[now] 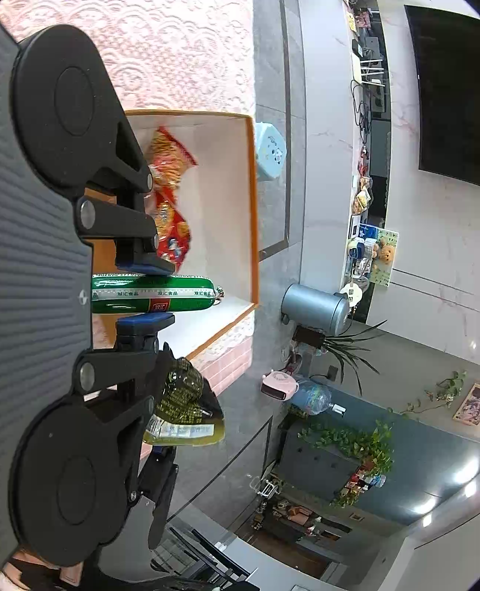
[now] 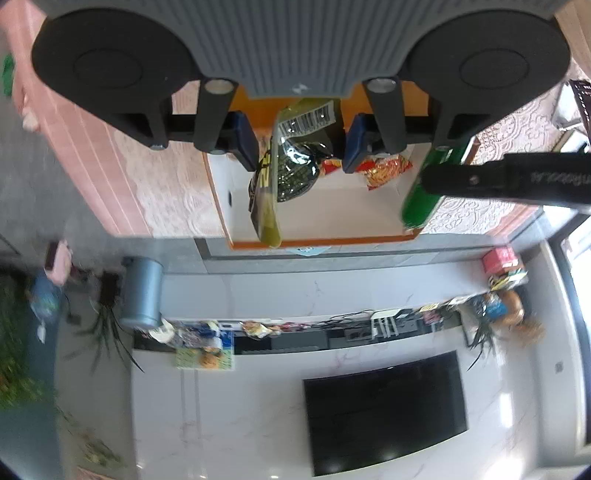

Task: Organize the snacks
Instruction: 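Lift the green sausage and seaweed pack and carry them over the box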

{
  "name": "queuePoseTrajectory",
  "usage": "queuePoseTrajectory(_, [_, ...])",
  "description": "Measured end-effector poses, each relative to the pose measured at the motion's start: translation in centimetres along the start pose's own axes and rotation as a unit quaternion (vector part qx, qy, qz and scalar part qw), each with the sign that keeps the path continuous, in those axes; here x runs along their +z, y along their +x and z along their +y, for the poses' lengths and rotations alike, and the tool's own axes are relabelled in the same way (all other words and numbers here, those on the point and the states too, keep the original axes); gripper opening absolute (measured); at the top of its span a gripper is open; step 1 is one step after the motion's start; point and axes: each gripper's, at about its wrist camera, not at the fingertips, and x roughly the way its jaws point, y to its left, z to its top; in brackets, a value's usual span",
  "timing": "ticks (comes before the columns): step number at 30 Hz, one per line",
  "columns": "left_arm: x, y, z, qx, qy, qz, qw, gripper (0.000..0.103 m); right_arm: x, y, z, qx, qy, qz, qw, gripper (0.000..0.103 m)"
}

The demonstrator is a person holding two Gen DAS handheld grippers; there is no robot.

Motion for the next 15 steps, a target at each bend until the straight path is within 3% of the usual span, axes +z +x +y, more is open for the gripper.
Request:
queuePoseTrajectory(6, [1.5,2.9,1.1,0.017,-0.003,0.017,0.9997,0.023,2.6,3.5,0.5,-0.009,-0.054,0.021,0.998,0.048])
queuePoseTrajectory(15, [2.2,7.9,3.3,0.040,-0.004,0.063,0.9972,0.023,3.9,11.0,0.1,-0.019,-0.096,0.095,0.991,0.048])
